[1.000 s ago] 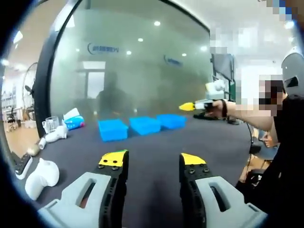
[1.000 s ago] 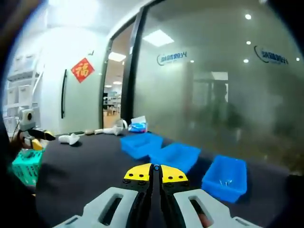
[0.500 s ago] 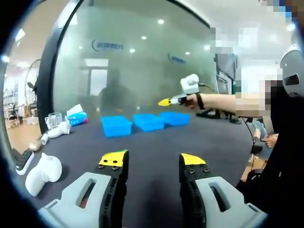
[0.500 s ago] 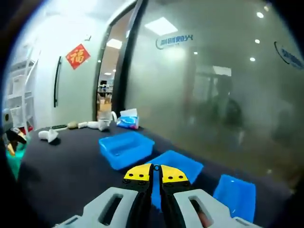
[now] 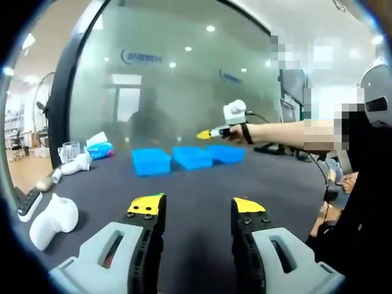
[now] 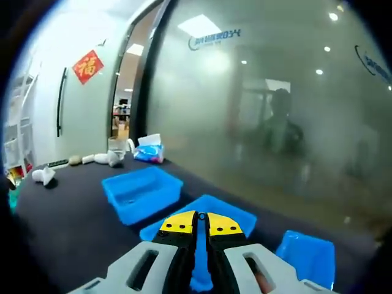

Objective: Sort the screws, nuts, and washers into the corresponding bins

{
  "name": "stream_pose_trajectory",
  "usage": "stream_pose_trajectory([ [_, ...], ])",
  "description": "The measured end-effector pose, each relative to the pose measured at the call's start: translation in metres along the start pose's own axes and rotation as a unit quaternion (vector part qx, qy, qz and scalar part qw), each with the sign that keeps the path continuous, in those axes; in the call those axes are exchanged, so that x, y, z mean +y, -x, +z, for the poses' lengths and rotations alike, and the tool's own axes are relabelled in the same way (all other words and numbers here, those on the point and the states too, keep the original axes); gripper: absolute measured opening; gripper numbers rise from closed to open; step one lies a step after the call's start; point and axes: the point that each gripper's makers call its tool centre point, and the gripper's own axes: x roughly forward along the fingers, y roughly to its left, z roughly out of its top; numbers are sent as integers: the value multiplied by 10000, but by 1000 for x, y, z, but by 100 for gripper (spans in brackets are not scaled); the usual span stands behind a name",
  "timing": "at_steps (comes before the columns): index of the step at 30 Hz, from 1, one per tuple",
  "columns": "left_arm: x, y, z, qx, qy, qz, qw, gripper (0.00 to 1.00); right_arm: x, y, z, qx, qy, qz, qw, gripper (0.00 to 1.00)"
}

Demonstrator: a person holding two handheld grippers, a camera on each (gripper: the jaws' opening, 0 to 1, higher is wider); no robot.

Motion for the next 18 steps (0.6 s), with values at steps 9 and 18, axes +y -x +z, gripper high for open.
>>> stream_pose_trajectory([
  [9, 2, 1, -2, 44, 8, 42, 10000, 43, 2, 5, 3, -197, 113, -28, 9997, 31],
  [18, 2, 1, 1, 24, -15, 45, 10000, 43, 19, 33, 2, -270, 111, 233, 9993, 33],
])
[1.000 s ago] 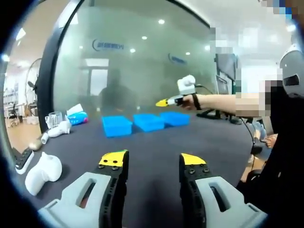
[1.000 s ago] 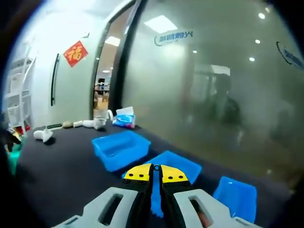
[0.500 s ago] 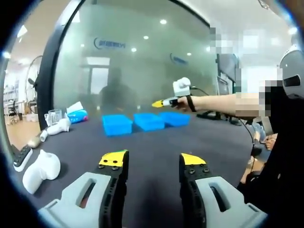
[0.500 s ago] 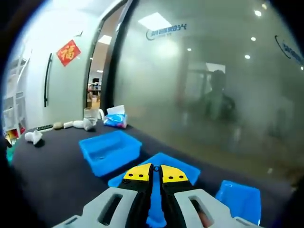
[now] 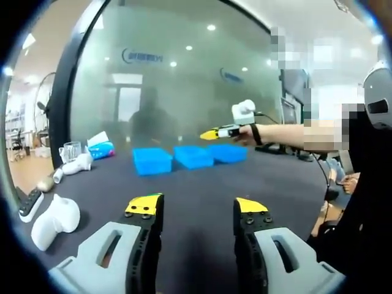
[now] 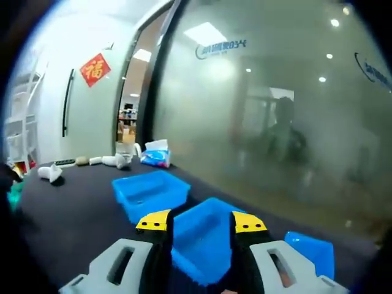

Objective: Sort the screws, nuts, and washers into the corresponding bins

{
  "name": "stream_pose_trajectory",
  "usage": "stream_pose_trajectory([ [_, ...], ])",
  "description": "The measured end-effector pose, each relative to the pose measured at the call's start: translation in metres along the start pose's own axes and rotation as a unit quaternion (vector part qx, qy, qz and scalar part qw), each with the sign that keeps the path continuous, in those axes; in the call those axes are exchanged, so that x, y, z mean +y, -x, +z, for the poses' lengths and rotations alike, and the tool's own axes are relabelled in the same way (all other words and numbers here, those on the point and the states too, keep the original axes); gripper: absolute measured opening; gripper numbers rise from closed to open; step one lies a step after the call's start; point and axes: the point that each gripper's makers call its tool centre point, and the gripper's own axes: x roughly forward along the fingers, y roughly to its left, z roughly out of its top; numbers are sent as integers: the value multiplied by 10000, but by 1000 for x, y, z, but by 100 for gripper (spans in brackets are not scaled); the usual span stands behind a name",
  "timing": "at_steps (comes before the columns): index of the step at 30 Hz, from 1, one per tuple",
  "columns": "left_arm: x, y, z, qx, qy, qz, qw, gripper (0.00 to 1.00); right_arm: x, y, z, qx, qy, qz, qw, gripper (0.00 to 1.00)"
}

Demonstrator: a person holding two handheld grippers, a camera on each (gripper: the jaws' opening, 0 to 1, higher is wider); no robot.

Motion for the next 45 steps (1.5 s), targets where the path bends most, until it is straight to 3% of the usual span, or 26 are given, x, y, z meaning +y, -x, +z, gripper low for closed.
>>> stream_pose_trajectory([
  [7, -3, -1, 3, -11, -53, -28, 10000, 43, 32, 48, 3, -226, 12, 382, 9990, 33],
  [14, -7, -4, 8, -20, -140, -73, 9999, 43, 54, 111, 4, -495, -249, 606, 9966, 31],
  [30, -26, -13, 21, -39, -253, -349, 9991, 44, 81, 212, -18, -758, -391, 761, 9934, 31],
  [39, -28, -15, 21, 13, -326, -420, 9986, 44, 77, 252, -44, -704, -536, 567, 9945, 31],
  [45, -31, -17, 17, 123, -353, -522, 9979, 44, 81, 263, -52, -510, -575, 603, 9952, 29],
])
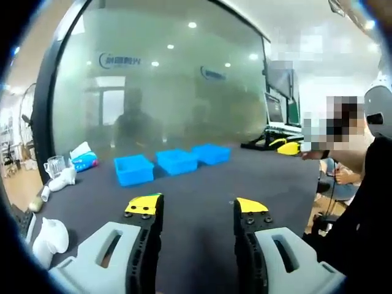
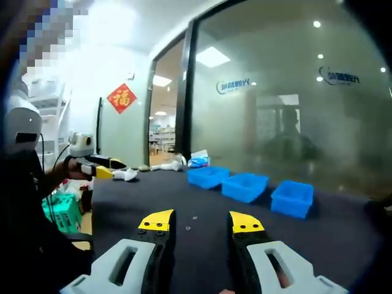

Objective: Sort the screws, nuts, and washers into the corresponding bins

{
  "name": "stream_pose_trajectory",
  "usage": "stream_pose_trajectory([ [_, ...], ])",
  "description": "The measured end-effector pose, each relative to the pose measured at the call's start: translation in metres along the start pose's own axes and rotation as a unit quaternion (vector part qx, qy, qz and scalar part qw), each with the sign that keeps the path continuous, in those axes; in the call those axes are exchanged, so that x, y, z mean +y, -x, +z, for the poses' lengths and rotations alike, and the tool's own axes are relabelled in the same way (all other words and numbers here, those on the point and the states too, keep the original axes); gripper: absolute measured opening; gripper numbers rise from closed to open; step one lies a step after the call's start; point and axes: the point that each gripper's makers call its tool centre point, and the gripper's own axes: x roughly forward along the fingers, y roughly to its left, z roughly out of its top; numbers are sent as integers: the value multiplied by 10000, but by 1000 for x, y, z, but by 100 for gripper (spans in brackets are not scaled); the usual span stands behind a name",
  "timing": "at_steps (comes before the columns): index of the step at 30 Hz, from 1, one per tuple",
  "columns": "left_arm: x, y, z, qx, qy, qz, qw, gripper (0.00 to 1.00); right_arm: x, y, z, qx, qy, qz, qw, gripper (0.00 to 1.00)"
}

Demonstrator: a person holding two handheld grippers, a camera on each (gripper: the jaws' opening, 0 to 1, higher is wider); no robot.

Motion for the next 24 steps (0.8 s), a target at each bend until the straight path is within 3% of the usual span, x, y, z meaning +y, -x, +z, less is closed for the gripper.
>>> stream_pose_trajectory([
  [6, -4, 0, -5, 114, 16, -124, 9999, 44, 3, 1, 0, 186, 186, 129, 9996, 29],
  [14, -4, 3, -11, 273, -39, -180, 9995, 44, 13, -12, -8, 755, 409, 544, 9948, 26],
  [24, -5, 3, -17, 375, -26, -227, 9990, 44, 24, -45, -27, 1786, 930, 1189, 9723, 24],
])
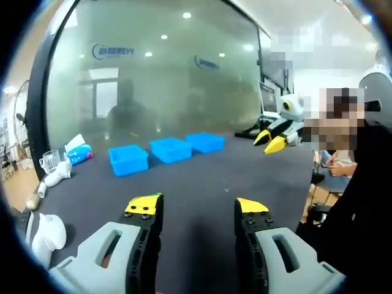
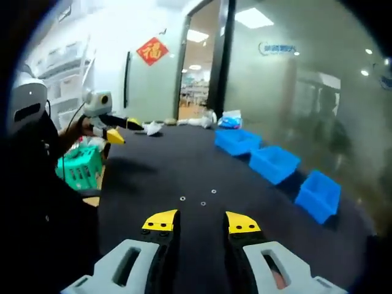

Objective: Sort the screws, nuts, and washers into the corresponding bins

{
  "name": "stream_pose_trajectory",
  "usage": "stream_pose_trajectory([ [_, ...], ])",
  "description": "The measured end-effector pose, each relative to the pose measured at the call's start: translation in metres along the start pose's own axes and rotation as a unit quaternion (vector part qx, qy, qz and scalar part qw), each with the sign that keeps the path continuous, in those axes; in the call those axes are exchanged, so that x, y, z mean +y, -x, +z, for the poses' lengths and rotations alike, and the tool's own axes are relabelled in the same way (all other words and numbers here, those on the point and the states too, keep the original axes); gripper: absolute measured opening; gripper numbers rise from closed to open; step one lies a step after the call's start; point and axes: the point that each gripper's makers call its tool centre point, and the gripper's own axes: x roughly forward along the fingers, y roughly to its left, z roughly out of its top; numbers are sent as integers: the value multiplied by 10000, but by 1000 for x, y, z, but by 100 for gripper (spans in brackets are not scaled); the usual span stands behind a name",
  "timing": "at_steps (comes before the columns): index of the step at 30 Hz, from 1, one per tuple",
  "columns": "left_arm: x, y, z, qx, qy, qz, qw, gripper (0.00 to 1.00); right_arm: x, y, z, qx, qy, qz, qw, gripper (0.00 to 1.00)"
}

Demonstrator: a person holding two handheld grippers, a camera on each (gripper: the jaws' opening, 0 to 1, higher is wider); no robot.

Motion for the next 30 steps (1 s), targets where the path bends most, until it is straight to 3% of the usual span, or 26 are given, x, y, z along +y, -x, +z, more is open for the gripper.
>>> stream_pose_trajectory([
  [6, 1, 0, -6, 53, 19, 21, 10000, 44, 7, -30, -1, 600, 368, 446, 9965, 23],
  [13, 1, 1, -12, 164, -10, 1, 9999, 44, 4, -57, -1, 1080, 688, 700, 9893, 22],
  [19, 0, 1, -16, 223, -3, -48, 9997, 44, 6, -73, -7, 1500, 994, 956, 9790, 20],
  [21, 0, 1, -17, 225, 10, -40, 9997, 44, 10, -77, -13, 1729, 1142, 1095, 9722, 20],
  [30, 3, 3, -22, 229, 110, -11, 9997, 44, 11, -99, -23, 2129, 1325, 1271, 9597, 18],
])
